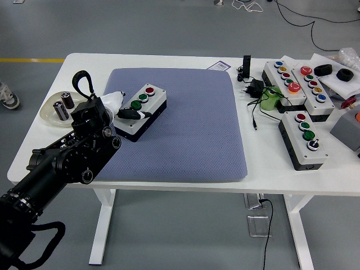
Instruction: Pick up the button,place it on the desk,press the button,press the button
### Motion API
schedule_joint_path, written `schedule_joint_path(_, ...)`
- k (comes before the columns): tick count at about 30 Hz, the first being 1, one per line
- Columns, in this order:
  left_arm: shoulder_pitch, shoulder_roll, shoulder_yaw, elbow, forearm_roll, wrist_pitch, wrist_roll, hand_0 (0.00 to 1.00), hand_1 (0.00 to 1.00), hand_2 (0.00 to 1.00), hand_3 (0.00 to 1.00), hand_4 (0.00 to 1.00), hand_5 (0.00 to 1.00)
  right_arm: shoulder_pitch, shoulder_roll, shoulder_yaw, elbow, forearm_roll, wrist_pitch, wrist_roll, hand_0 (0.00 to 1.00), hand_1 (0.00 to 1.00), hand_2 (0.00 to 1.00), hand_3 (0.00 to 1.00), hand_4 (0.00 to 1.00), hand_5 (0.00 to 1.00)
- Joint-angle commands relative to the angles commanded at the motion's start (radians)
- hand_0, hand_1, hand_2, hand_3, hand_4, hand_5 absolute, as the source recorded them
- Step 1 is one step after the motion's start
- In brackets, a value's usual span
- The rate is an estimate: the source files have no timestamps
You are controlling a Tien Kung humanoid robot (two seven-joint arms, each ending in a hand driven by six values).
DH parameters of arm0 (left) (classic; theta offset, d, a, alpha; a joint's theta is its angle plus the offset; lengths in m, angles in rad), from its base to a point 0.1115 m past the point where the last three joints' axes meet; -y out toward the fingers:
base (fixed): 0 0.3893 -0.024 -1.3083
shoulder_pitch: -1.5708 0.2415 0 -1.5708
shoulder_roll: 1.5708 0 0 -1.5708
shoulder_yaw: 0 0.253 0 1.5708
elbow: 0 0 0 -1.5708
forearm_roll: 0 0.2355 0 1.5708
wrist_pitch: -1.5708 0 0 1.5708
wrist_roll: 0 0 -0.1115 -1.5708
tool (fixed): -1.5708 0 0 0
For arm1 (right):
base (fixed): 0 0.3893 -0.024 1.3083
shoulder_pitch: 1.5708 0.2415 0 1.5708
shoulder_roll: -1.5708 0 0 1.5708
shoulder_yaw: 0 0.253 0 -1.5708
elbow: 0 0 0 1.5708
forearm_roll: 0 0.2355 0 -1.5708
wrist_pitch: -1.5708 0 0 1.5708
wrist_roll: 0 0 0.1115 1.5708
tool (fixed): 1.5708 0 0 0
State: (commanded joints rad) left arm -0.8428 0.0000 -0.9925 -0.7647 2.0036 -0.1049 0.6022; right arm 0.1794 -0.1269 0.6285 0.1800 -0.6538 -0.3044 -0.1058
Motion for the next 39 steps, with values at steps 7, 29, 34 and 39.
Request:
schedule_joint_path(7,-0.025,0.000,0.044,0.023,-0.026,0.030,-0.001,0.932,0.998,0.998,0.998,0.998,0.601,-0.003,-0.001,-0.004,0.000,-0.007,0.001,-0.003,0.650,0.566,0.599,0.638,0.250,0.252)
schedule_joint_path(29,-0.110,0.000,0.276,0.139,-0.164,0.121,-0.004,0.700,0.847,0.886,0.998,0.926,0.199,0.001,-0.004,-0.011,0.000,-0.018,0.004,-0.002,0.650,0.566,0.600,0.638,0.251,0.254)
schedule_joint_path(34,-0.120,0.000,0.308,0.144,-0.179,0.133,-0.010,0.622,0.787,0.836,0.974,0.831,0.101,0.003,-0.004,-0.006,0.000,-0.028,0.005,-0.004,0.650,0.566,0.599,0.638,0.252,0.253)
schedule_joint_path(39,-0.120,0.000,0.321,0.141,-0.167,0.146,-0.026,0.545,0.627,0.643,0.818,0.719,0.002,0.005,-0.004,-0.005,0.000,-0.036,0.005,-0.003,0.650,0.566,0.598,0.637,0.252,0.253)
